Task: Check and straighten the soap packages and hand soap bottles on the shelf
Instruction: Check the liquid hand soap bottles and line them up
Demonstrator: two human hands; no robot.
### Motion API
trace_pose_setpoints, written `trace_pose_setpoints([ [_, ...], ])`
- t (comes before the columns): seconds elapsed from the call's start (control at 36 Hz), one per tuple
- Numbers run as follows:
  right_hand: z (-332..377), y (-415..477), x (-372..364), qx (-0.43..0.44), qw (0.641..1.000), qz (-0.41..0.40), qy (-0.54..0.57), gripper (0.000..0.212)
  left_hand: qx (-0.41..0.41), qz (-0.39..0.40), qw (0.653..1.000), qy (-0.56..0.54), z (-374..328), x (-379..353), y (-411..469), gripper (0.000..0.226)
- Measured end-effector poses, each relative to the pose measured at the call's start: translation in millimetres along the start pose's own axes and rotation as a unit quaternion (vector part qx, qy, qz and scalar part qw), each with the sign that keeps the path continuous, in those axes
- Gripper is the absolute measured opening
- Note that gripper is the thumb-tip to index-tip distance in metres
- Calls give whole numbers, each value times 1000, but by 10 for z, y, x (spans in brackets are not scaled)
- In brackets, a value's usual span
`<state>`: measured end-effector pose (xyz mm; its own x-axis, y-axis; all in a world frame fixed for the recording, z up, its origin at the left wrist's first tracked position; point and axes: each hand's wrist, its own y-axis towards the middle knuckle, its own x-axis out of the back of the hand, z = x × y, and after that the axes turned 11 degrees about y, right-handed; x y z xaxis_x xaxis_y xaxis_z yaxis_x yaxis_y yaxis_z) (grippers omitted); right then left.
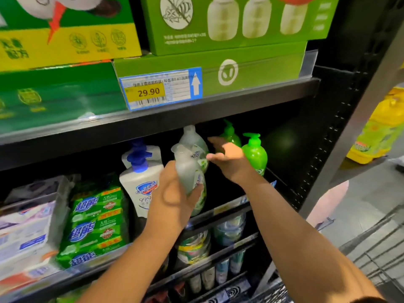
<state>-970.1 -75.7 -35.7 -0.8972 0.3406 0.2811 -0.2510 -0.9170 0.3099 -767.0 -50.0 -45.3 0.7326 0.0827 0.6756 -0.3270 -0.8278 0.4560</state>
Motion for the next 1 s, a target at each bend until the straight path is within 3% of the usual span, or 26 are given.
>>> trace_pose_setpoints([
  [0.08, 67, 125, -42, -21, 998, 48, -19, 77, 35, 4, 998, 55, 42, -21, 9, 48],
  [0.19, 49, 267, -115, -36, 996, 75, -24, 75, 38, 31, 999, 13, -5, 79, -28, 51],
  [0.36, 62, 220, -125, -64, 995, 70, 22, 79, 48, 1, 996, 72, -51, 160, -103, 47],
  [0.53, 112, 91, -183, -92, 994, 51, 35, 63, 49, -5, 997, 58, -60, 160, -149, 50],
  [0.67, 212, -18, -209, -114, 987, 24, -110, 43, 43, 25, 997, 61, -53, 195, -153, 58],
  [0.78, 180, -200, -128, -98, 986, -29, -135, 17, 45, 52, 995, 67, -62, 205, -129, 55],
  [0.92, 215, -363, 42, -84, 981, -75, -155, 44, 60, 54, 994, 78, -131, 63, -104, 79],
  [1.0, 341, -537, 165, -96, 976, -98, -167, 59, 78, 35, 996, -5, -207, -71, -73, 69],
])
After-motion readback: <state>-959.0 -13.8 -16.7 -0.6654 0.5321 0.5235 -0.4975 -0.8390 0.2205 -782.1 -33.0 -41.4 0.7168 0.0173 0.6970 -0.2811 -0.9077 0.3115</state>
